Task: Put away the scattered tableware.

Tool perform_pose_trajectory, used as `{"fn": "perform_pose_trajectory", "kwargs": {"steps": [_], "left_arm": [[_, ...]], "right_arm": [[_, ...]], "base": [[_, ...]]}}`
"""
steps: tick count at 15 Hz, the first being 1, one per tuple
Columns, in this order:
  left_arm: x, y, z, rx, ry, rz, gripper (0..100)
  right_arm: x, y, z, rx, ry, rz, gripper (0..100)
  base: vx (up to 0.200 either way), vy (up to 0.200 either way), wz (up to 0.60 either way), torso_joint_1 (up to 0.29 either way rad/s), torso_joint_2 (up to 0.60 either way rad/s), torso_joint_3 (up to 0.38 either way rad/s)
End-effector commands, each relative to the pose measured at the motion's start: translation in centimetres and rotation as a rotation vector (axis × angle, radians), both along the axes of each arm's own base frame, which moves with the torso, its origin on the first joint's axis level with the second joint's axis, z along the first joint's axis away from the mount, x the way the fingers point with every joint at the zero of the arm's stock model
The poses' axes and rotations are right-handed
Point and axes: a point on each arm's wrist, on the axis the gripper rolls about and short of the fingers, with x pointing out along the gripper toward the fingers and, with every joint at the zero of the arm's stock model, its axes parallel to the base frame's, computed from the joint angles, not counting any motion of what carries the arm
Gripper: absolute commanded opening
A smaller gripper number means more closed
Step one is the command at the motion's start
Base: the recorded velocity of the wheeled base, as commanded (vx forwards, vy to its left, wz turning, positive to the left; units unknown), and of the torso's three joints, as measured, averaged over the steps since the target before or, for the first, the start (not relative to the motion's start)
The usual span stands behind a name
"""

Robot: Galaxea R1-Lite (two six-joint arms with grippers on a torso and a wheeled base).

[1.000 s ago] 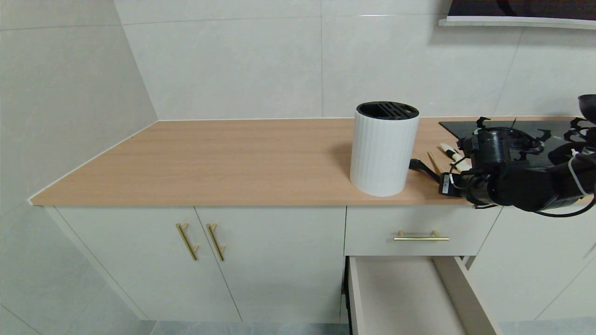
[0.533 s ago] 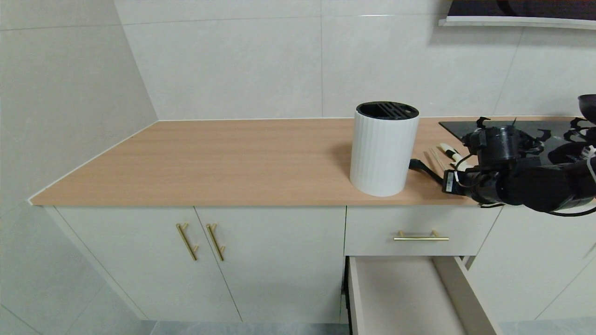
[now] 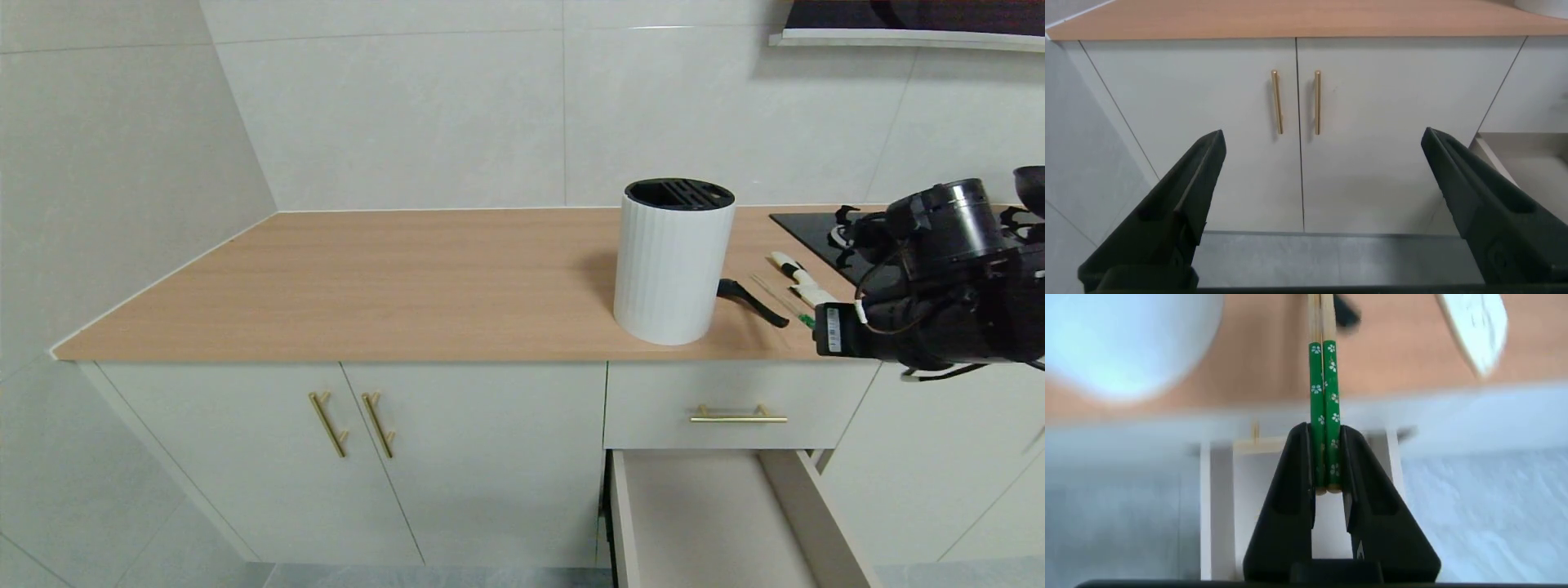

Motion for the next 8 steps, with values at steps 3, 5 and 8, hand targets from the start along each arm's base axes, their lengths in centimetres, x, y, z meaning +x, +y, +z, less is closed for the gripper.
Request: {"fn": "perform_pose_trajectory", "kwargs": {"steps": [3,5,8], "left_arm": [[0.0,0.0,0.0,0.000,0.001,0.001,100],[0.0,0.0,0.0,0.000,0.001,0.000,100],[0.0,0.0,0.0,0.000,0.001,0.000,100]], "right_arm": [[-5.6,-0.6,3.2,-0.014,0.016,0.154,0],[-6.7,-0.3,3.3,-0.019,0.036,0.209,0],[-8.4,1.2,2.6,-0.050,0.081,0.315,0]], "base": [[0.000,0.000,0.00,0.000,0.00,0.000],[0.000,0.000,0.00,0.000,0.00,0.000],[0.000,0.000,0.00,0.000,0.00,0.000]]}}
